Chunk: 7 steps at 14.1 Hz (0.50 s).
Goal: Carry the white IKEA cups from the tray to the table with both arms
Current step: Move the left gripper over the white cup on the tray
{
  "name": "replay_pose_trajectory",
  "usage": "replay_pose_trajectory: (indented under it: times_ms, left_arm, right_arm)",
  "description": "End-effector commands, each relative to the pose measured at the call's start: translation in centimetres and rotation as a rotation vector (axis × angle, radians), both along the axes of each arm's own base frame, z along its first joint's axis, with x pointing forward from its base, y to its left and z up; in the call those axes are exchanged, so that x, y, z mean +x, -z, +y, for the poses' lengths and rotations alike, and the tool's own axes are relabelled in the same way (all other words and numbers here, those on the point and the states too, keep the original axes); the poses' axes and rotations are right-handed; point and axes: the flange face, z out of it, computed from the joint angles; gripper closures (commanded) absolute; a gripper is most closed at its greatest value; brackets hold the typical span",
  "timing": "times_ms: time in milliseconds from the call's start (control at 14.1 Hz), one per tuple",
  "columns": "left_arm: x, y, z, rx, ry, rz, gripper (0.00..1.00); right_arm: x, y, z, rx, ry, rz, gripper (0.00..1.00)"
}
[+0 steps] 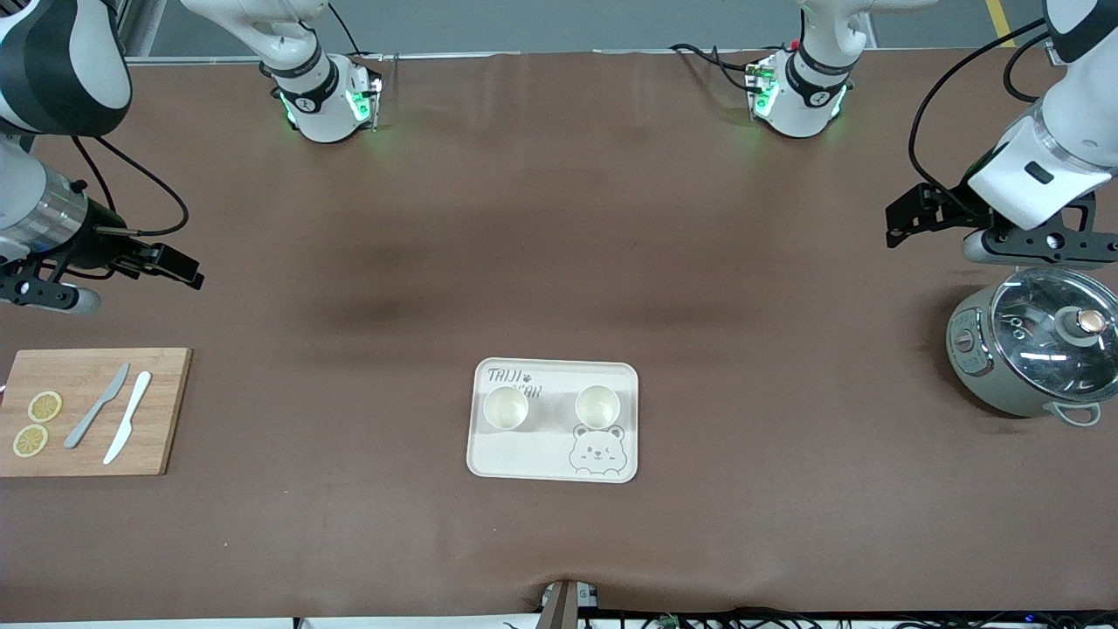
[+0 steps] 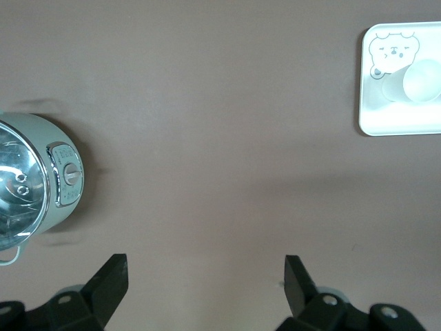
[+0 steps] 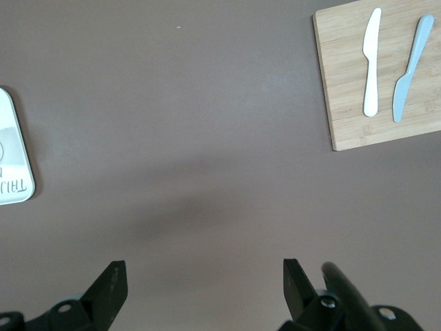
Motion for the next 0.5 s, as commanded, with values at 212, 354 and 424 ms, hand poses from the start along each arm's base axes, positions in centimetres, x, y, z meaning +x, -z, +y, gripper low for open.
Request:
replay_pose_trajectory:
  times_ms: [212, 354, 424]
  left_arm:
    - [-0.01, -0.04, 0.34, 0.020, 0.014, -0.005, 0.00]
    - [0.29, 0.35, 0.23, 0.019, 0.014, -0.003, 0.00]
    - [0.48, 0.54, 0.13, 0.019, 0.015, -0.006, 0.00]
  right_arm:
    - [-0.74, -0.36, 0.27, -0.001, -0.002, -0.011, 0.00]
    - [-0.74, -0.36, 0.27, -0.001, -0.002, -0.011, 0.00]
    - [-0.75, -0.35, 0.27, -0.001, -0.002, -0.009, 0.00]
